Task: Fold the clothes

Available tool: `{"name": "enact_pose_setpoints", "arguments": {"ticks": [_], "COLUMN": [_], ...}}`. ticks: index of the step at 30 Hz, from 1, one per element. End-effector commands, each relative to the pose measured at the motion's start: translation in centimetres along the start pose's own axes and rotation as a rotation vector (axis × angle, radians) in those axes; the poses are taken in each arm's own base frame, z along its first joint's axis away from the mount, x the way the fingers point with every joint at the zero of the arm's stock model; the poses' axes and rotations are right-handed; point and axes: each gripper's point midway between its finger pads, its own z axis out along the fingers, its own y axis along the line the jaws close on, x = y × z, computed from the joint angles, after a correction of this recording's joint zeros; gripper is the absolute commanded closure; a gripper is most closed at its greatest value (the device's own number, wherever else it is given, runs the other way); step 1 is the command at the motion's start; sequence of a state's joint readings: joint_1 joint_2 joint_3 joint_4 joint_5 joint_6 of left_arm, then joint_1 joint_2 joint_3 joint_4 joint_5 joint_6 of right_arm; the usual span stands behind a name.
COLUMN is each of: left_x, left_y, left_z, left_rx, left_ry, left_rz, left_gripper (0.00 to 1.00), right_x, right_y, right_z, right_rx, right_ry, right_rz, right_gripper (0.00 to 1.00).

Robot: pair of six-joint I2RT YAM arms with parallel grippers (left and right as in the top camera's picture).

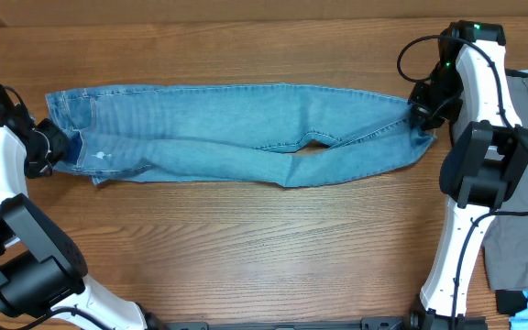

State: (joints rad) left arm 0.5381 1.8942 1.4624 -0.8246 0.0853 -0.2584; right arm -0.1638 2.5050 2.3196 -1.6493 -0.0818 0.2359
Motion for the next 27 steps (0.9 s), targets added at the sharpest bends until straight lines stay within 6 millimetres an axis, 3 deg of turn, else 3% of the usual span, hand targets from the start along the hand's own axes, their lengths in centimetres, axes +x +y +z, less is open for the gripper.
{"name": "enact_pose_setpoints", "arguments": {"ticks": [1, 3, 5, 9, 12, 14, 18, 24, 27], "left_x": [-0.3, -0.7, -3.0, -7.1, -7.9, -7.4, -7.1, -6.7, -6.5], "left_y": [-2.2, -3.2, -3.8, -4.0, -4.1, -4.4, -3.9, -3.7, -3.6], "left_z": [-1.7, -2.0, -2.3, -3.2, -3.4, -3.2, -3.1, -2.9, -2.9], "left_rx": [0.100, 0.150, 0.177, 0.184, 0.194, 0.180, 0.146, 0.140, 0.136], "left_ry": [-0.011, -0.022, -0.120, -0.285, -0.315, -0.301, -0.296, -0.277, -0.268], "left_rz": [0.014, 0.013, 0.023, -0.074, -0.122, -0.077, -0.075, -0.078, -0.080], "left_gripper": [0.96, 0.96, 0.96, 0.96, 0.96, 0.96, 0.96, 0.96, 0.96], "right_x": [-0.3, -0.9, -1.8, -2.0, -2.3, -1.0, 0.6, 2.1, 3.6], "right_y": [0.0, -0.5, -1.0, -2.3, -3.3, -4.2, -4.8, -5.9, -7.1], "right_z": [-3.6, -5.0, -6.2, -6.5, -6.6, -6.1, -4.2, 0.5, 1.6], "right_rx": [-0.049, -0.065, -0.077, -0.085, -0.101, -0.076, -0.047, -0.010, 0.000], "right_ry": [-0.085, -0.137, -0.190, -0.190, -0.192, -0.131, -0.038, 0.075, 0.149], "right_rz": [0.010, 0.006, -0.002, 0.041, 0.063, 0.050, 0.050, 0.043, 0.095], "right_gripper": [0.80, 0.79, 0.79, 0.79, 0.73, 0.67, 0.67, 0.67, 0.67]}}
